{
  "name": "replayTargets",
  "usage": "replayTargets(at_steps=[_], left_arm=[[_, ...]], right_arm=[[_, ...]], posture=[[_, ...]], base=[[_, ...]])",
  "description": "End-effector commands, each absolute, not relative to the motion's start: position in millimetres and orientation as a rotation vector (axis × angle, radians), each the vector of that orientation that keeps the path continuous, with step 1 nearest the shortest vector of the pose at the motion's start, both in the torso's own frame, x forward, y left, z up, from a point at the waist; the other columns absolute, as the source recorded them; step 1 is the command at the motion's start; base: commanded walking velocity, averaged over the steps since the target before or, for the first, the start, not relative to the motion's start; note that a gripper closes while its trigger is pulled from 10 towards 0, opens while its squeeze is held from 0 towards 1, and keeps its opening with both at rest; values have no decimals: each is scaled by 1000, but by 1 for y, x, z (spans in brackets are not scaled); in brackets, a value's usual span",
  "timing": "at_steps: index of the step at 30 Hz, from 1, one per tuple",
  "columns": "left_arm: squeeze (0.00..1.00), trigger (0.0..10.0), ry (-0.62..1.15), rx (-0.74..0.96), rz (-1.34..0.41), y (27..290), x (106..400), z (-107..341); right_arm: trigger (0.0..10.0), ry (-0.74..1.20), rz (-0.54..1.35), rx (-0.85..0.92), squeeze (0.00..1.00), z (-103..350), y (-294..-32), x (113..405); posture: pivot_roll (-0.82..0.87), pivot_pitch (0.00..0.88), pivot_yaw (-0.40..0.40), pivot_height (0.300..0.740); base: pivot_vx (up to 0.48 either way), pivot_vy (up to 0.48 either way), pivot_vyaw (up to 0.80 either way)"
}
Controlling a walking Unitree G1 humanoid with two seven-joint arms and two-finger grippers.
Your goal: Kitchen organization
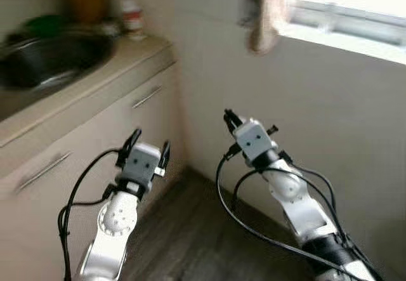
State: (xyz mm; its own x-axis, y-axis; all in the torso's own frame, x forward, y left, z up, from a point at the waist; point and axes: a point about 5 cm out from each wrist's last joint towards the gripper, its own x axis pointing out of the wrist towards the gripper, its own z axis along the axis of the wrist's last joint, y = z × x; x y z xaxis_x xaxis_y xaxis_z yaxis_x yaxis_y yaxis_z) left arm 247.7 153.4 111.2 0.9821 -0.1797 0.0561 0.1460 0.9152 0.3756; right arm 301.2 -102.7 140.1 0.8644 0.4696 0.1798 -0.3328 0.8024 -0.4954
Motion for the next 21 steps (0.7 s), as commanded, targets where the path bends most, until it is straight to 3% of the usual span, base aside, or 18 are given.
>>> replayTargets(at_steps=[1, 19, 21], left_arm=[[0, 10000, -96, 388, -180, 151, 248, 112], [0, 10000, -107, 383, -181, 147, 248, 114], [0, 10000, -137, 363, -150, 149, 248, 119]], right_arm=[[10000, -322, 453, -479, 0, 142, -100, 301], [10000, -331, 458, -477, 0, 141, -98, 301], [10000, -358, 430, -497, 0, 145, -100, 302]], posture=[[-36, 2, 24, 740], [-33, 0, 17, 740], [-32, 0, 16, 740]], base=[[0, 0, 613], [0, 0, 34], [0, 0, 800]])
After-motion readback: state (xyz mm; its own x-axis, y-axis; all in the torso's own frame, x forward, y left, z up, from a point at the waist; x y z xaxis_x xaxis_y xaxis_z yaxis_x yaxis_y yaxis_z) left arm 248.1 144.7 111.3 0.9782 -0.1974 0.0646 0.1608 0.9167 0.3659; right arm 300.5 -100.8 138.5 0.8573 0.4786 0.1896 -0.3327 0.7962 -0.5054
